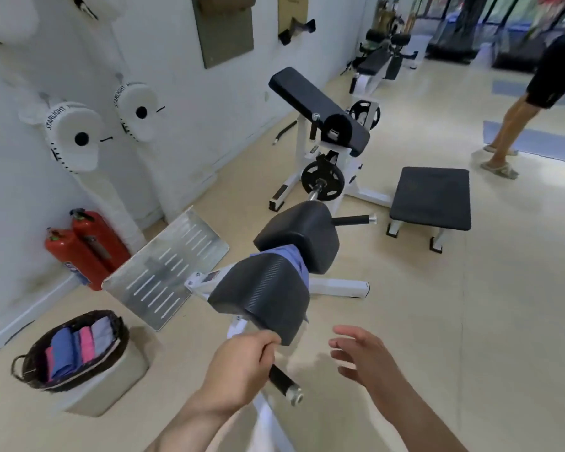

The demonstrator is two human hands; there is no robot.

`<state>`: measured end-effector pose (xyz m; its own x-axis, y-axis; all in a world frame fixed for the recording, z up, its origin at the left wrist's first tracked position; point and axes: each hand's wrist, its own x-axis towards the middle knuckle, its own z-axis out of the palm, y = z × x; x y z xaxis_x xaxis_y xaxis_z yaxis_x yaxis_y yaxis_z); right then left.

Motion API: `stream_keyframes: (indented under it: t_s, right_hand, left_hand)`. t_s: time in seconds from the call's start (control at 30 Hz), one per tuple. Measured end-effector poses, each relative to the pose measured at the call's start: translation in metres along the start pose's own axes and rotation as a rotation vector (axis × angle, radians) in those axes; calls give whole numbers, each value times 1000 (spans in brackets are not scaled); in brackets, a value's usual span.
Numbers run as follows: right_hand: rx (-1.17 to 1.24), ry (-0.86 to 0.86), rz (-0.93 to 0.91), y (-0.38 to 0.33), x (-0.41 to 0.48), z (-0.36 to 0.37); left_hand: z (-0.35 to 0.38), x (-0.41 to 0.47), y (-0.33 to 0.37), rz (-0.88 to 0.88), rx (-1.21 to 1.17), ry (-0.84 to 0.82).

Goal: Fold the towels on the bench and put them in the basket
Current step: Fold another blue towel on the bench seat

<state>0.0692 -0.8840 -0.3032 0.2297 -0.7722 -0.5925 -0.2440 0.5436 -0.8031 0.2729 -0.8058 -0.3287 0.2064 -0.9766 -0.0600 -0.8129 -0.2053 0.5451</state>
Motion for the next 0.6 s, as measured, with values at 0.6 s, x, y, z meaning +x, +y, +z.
stream_keyframes:
  t_s: [0.6]
  right_hand:
    - [-698, -126, -430, -74, 212, -43]
  left_hand:
    - [49, 258, 24, -242, 185, 52]
